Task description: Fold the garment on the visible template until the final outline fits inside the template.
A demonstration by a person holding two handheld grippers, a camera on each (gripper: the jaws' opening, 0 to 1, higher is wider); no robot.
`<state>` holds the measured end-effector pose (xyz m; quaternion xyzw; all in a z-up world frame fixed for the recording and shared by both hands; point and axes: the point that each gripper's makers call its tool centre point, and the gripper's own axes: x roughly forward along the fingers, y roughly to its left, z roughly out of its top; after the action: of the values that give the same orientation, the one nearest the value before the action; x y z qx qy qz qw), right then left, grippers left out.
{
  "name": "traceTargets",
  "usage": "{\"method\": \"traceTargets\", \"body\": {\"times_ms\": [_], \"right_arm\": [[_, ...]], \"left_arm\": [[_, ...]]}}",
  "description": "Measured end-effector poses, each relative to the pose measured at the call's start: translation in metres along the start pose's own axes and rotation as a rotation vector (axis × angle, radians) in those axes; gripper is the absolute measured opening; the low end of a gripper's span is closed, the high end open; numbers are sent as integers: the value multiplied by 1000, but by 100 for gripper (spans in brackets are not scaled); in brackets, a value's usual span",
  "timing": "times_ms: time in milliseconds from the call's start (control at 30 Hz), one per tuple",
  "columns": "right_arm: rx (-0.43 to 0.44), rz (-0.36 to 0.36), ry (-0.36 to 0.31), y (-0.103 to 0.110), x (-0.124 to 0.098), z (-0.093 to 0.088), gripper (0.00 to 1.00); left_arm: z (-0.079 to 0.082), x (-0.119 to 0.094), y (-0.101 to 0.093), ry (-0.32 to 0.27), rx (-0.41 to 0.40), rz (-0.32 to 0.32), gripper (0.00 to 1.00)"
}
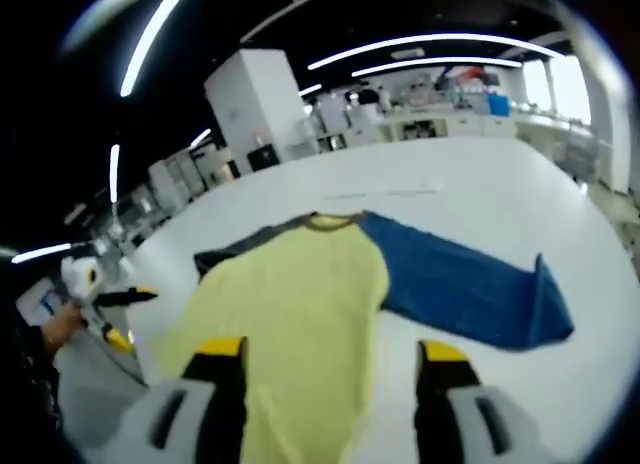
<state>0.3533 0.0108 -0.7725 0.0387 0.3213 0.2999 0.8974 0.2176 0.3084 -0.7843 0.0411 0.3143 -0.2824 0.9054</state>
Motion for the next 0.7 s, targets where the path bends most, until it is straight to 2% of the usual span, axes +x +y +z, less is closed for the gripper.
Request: {"method": "traceTargets", "body": {"times_ms": [200, 333, 433, 533, 600, 700], "right_arm": [[-27, -38, -9, -32, 20, 8, 57], [-51, -64, 4, -47, 31, 8, 52], [-89, -66, 16, -54, 40, 8, 47], [-198, -59, 45, -62, 53, 7, 40], [-214, -55, 57, -62, 58, 4, 35], [-261, -38, 78, -59, 64, 0, 33]], "left_arm": [[4, 1, 0, -10, -14, 0, 99], [3, 2, 3, -4, -7, 0, 99], [3, 2, 3, -8, -4, 1, 99], [5, 3, 5, -8, -3, 4, 99], [3, 5, 9, 0, -8, 11, 99], [4, 3, 11, 0, -3, 29, 97]]}}
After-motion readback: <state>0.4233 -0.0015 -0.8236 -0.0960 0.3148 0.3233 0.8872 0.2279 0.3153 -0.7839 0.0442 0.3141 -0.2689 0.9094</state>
